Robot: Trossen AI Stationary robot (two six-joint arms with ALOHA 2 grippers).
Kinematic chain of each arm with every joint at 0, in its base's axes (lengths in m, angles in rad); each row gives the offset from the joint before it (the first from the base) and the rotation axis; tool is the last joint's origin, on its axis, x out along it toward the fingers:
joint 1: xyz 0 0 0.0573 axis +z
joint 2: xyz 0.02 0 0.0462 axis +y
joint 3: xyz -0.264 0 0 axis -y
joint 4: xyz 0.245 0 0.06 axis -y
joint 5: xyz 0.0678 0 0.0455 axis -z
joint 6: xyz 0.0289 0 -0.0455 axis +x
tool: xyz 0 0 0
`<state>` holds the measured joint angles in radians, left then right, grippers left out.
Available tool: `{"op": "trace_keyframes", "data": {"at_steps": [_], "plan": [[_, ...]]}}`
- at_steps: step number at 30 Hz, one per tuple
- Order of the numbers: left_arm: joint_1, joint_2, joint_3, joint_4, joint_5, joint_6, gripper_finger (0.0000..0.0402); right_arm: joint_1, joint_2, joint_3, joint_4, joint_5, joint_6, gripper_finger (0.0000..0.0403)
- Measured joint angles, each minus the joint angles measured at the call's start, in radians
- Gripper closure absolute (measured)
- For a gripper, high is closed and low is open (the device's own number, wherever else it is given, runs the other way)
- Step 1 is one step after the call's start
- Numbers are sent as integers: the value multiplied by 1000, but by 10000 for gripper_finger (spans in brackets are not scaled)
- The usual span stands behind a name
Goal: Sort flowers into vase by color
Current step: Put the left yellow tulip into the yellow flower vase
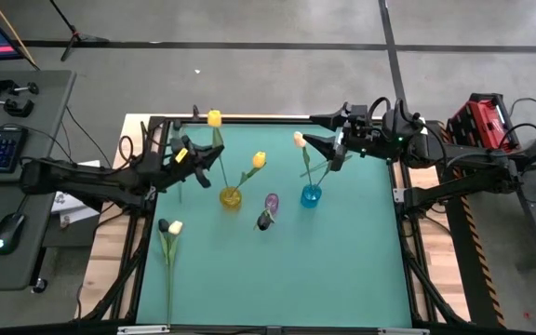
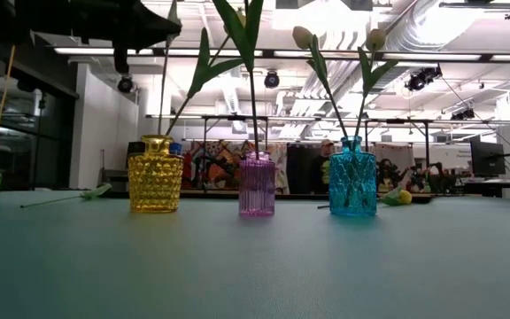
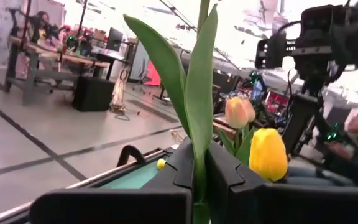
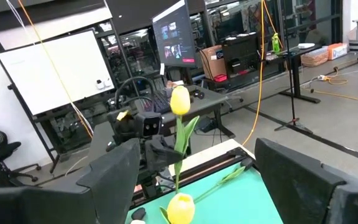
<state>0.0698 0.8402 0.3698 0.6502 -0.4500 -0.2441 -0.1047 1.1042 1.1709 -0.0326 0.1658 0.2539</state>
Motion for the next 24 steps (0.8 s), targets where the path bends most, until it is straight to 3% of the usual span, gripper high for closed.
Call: {"op": "trace_keyframes", "data": {"at_steps": [4, 13, 19, 24], "plan": [[-1, 0, 0, -32, 5, 59, 401, 0, 0, 0, 0, 0, 2, 96], [-1, 9, 0, -108, 130, 122, 386, 0, 0, 0, 9, 0, 8, 96], [-1, -16, 2, -107, 130, 154, 317, 0, 0, 0, 60, 0, 8, 96], [-1, -53, 19, -201, 130, 123, 243, 0, 0, 0, 61, 0, 8, 96]]}}
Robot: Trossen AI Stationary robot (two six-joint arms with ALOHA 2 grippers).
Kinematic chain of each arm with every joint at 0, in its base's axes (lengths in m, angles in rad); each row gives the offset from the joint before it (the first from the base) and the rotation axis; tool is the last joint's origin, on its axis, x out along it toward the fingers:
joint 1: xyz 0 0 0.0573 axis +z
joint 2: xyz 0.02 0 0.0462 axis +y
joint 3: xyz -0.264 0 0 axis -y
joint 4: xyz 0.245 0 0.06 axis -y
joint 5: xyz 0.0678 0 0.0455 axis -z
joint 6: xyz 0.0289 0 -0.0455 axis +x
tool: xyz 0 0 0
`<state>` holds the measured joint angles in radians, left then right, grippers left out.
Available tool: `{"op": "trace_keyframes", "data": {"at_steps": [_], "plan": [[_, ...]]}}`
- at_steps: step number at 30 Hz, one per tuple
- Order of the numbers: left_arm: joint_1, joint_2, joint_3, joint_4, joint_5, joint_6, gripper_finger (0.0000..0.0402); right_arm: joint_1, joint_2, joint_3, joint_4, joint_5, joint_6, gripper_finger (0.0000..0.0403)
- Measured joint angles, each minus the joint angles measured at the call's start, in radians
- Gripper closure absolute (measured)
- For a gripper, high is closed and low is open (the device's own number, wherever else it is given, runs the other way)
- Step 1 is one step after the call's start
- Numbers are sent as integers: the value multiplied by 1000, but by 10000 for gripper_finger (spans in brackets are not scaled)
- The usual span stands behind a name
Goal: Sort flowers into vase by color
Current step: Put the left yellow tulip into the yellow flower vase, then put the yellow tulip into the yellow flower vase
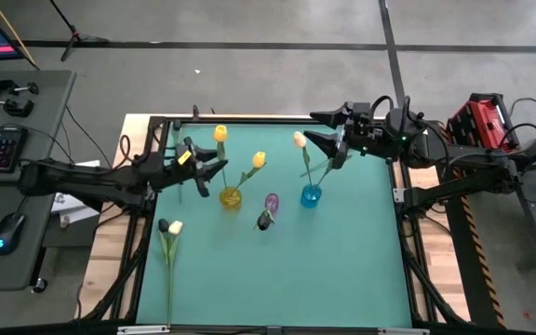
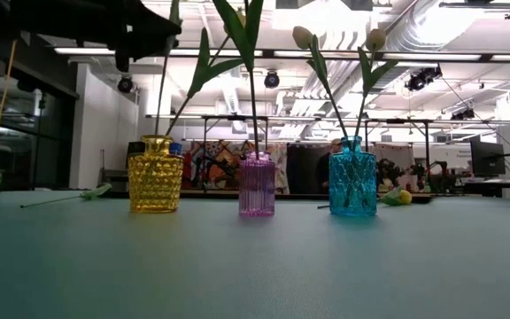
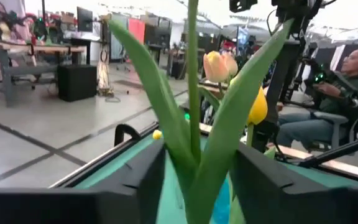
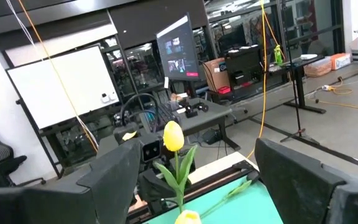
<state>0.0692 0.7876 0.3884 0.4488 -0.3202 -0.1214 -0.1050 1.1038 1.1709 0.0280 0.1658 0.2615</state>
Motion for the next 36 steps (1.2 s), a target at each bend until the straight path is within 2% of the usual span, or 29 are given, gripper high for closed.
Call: {"op": "trace_keyframes", "data": {"at_steps": [9, 13, 18, 21, 24, 26, 29, 32, 36], "plan": [[0, -30, 119, -259, 0, -33, 147, 0, 0, 0, -1, 0, -19, 96], [0, -34, 181, -301, 0, -30, 125, 0, 0, 0, 0, 0, -19, 96], [1, -62, 279, -304, -10, 37, 117, 0, -15, 0, 29, 27, -19, 96], [2, -73, 349, -334, -58, 68, 117, -6, -39, 0, 56, 138, -18, 96], [2, -74, 414, -376, -119, 90, 117, -31, -78, 0, 45, 342, 8, 96], [2, -70, 444, -395, -152, 98, 117, -67, -102, 0, 0, 460, 31, 96], [5, -65, 462, -400, -177, 99, 117, -166, -122, 0, -135, 538, 152, 96], [15, -59, 464, -403, -184, 74, 117, -334, -118, 0, -334, 468, 374, 96], [24, -48, 464, -409, -185, 14, 117, -597, -39, -6, -544, 238, 549, 96]]}}
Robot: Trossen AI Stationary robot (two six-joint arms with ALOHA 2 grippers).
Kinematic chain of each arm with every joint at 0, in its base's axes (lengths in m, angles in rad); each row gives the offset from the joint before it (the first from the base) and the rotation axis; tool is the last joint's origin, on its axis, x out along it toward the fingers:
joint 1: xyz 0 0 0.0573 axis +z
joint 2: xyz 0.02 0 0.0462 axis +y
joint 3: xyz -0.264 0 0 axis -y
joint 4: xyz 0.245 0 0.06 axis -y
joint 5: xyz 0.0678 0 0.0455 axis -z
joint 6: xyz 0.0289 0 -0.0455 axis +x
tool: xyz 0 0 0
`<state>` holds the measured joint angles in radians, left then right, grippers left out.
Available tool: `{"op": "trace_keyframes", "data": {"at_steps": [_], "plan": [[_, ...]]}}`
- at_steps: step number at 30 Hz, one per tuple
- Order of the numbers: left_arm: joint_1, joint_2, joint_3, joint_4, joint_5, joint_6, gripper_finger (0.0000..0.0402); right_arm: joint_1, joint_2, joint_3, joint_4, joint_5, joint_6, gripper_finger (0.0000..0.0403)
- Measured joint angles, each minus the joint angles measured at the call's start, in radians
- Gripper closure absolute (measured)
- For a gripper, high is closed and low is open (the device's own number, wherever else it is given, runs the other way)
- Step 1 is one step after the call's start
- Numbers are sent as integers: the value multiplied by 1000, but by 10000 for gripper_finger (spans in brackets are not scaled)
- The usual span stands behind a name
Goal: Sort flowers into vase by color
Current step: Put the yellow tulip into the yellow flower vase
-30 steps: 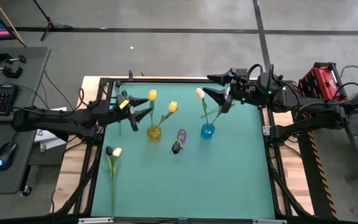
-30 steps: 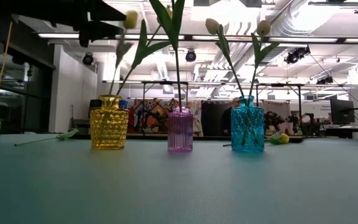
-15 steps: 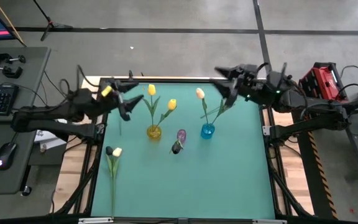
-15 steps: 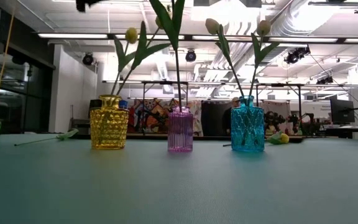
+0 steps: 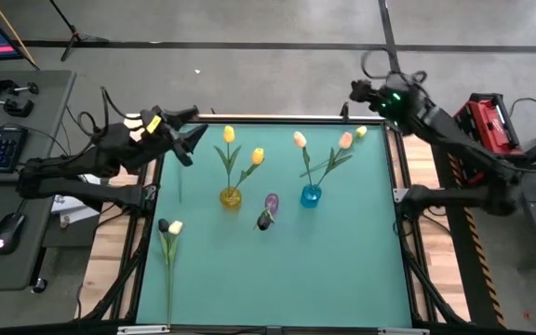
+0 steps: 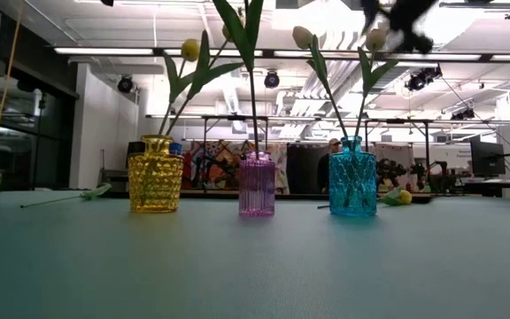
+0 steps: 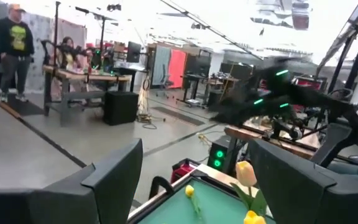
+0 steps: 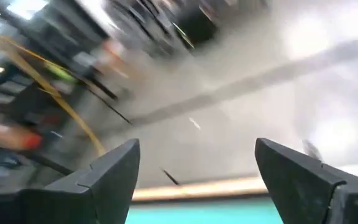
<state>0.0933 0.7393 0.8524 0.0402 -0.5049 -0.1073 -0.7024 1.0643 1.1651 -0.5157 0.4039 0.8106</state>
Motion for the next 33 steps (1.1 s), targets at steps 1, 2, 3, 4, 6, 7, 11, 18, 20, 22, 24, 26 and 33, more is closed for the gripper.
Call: {"op": "trace_keyframes", "data": {"at_steps": [1, 2, 3, 4, 6, 7, 11, 18, 20, 22, 24, 26, 33], "plan": [[0, 2, 0, 0, 0, -15, 117, -58, 33, -2, -39, -52, 15, 96], [0, 4, 0, 0, 0, -24, 117, -114, 70, -3, -72, -92, 23, 96], [0, 5, 0, 0, 0, -36, 117, -164, 108, -3, -95, -127, 30, 96], [-1, 5, 0, 0, 0, -46, 117, -207, 149, -3, -112, -163, 36, 96], [-3, 5, 0, 0, 0, -66, 117, -278, 238, -3, -134, -235, 42, 96], [-3, 5, 0, 0, 1, -76, 117, -299, 282, -3, -140, -270, 45, 96], [-3, 1, 0, 9, 18, -138, 117, -321, 442, -3, -174, -339, 46, 96], [-3, -6, 0, 9, 78, -248, 117, -250, 601, -3, -293, -329, 69, 96], [-3, -5, 0, 8, 80, -248, 117, -231, 616, -3, -297, -328, 91, 96], [-3, -6, 0, 8, 80, -248, 117, -211, 631, -3, -310, -310, 120, 96], [-3, -6, 0, 8, 80, -248, 117, -194, 647, -3, -348, -274, 166, 96], [-3, -6, 0, 7, 80, -249, 117, -183, 659, -3, -387, -250, 206, 96], [-3, -20, 0, -12, 94, -249, 117, -160, 695, -2, -381, -206, 311, 96]]}}
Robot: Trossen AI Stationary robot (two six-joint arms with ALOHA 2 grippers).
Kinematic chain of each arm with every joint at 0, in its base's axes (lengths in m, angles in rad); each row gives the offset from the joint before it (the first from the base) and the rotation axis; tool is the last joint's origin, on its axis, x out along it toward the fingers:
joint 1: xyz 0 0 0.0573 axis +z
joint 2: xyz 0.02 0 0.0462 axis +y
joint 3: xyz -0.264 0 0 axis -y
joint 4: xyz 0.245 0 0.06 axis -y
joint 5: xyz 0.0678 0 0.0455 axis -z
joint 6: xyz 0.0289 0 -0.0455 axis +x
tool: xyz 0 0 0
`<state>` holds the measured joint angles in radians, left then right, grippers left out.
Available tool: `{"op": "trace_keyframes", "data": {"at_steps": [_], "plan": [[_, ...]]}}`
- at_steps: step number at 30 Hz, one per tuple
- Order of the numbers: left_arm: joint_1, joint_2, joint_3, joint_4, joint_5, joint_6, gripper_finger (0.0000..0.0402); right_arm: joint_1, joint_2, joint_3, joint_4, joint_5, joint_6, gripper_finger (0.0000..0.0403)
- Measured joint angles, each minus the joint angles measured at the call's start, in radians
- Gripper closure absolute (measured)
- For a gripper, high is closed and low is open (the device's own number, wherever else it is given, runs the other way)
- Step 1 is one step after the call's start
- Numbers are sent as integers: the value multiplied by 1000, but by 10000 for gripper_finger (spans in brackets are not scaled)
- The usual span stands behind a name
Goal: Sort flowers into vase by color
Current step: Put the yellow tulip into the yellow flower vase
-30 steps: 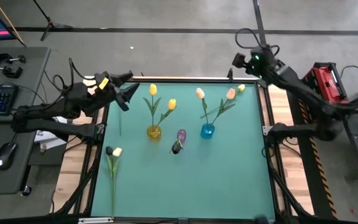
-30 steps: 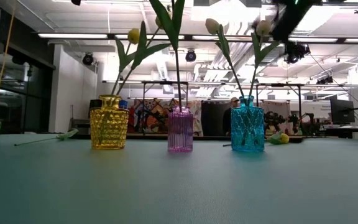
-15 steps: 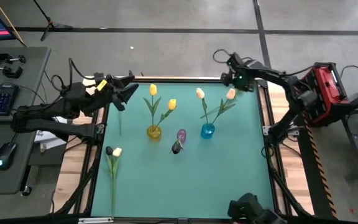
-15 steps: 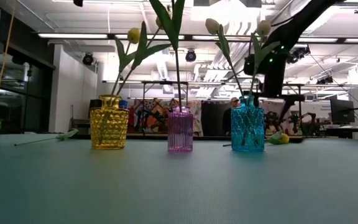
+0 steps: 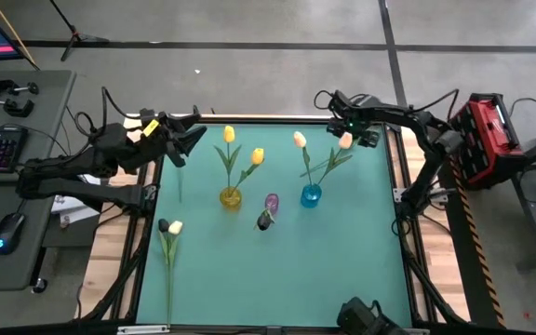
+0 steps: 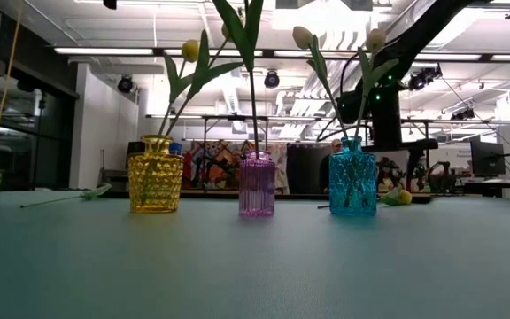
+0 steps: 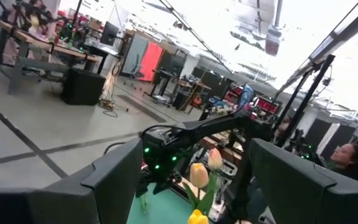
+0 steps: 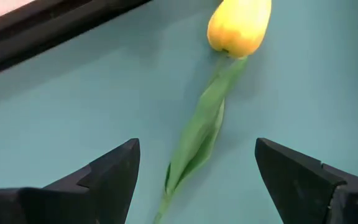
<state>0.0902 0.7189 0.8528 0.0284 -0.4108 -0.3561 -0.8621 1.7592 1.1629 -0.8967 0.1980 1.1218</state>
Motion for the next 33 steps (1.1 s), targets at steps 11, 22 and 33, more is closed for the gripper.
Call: {"op": "trace_keyframes", "data": {"at_steps": [11, 22, 33], "plan": [[0, -66, 0, -9, 1, 0, 117, 33, 95, 0, 29, 12, 48, 97], [0, -117, 0, -8, 0, 0, 117, 51, 115, -54, 82, 20, -44, 314], [0, -117, 0, -8, -35, 55, 117, 70, -148, -68, 198, 91, -388, 398]]}}
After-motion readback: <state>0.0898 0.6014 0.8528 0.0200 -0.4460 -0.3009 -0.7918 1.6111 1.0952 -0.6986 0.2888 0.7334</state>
